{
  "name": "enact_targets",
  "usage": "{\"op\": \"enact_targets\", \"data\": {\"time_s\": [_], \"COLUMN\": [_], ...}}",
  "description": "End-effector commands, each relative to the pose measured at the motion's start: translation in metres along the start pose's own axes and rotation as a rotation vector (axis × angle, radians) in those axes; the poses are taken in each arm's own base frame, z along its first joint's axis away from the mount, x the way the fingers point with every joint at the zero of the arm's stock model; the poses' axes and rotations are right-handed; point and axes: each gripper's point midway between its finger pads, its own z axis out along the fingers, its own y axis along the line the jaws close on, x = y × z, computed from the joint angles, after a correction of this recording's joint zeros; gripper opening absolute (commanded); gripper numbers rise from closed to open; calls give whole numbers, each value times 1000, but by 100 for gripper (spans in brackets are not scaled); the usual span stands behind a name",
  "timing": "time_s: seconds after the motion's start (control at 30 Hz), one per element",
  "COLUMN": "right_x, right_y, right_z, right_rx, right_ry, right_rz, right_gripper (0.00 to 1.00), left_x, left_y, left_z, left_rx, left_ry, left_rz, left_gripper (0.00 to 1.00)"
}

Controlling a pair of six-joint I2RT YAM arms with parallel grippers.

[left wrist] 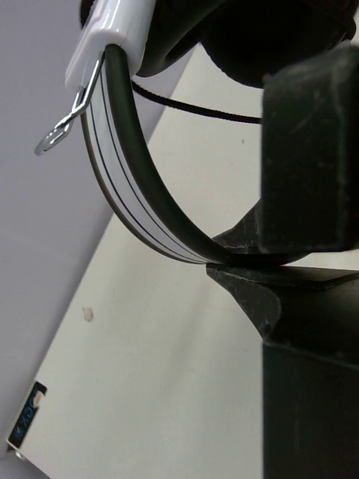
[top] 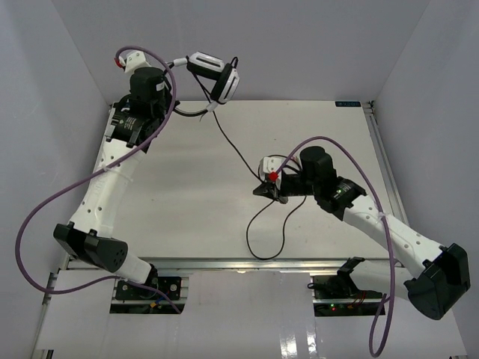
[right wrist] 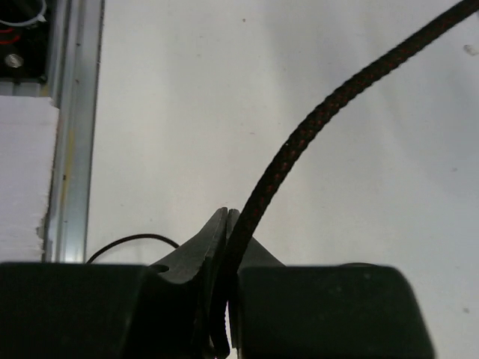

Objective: Wrap the headphones

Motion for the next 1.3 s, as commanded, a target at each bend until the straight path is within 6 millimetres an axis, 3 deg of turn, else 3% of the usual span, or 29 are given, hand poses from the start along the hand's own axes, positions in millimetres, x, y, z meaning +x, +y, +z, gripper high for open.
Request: {"op": "enact_targets", "data": {"time_s": [0.0, 0.13, 0.23, 0.3, 0.4, 0.47, 0.53, 0.7, 0.77, 0.97, 1.03, 1.1, 1.13, 1.27], "right_x": [-8, -45, -57, -63, -73, -65, -57, -10, -2, 8, 8, 13, 11, 8], "right_y": [-27, -70, -120, -135, -160, -166, -172, -189, -192, -172, -160, -159, -143, -112], "right_z": [-13, -21, -38, -43, -46, -41, -40, -34, -35, -9, 0, -9, -3, -2], "right_rx": [131, 270, 473, 540, 640, 646, 659, 650, 633, 414, 330, 261, 138, -82], "right_ry": [206, 298, 420, 445, 486, 512, 522, 528, 494, 317, 218, 117, 26, -160], "right_rz": [-251, -425, -567, -608, -653, -657, -672, -629, -557, -351, -231, -79, -8, 196], "right_gripper": [8, 8, 8, 8, 8, 8, 8, 9, 12, 15, 15, 14, 14, 13], "left_x": [14, 83, 128, 164, 200, 225, 236, 245, 240, 223, 215, 200, 192, 148], "left_y": [-1, 11, 15, 25, 21, 25, 21, 2, -7, -34, -41, -49, -52, -72], "left_z": [16, 39, 39, 35, 13, -1, -19, -63, -79, -117, -126, -134, -136, -150], "left_rx": [20, 15, 57, 70, 162, 212, 294, 509, 597, 816, 856, 875, 879, 914], "left_ry": [-5, 151, 245, 312, 385, 440, 480, 517, 511, 494, 478, 447, 428, 338], "left_rz": [18, 111, 178, 246, 310, 334, 330, 367, 373, 374, 366, 338, 327, 275], "left_gripper": [0, 0, 0, 0, 0, 0, 0, 0, 0, 0, 0, 0, 0, 0]}}
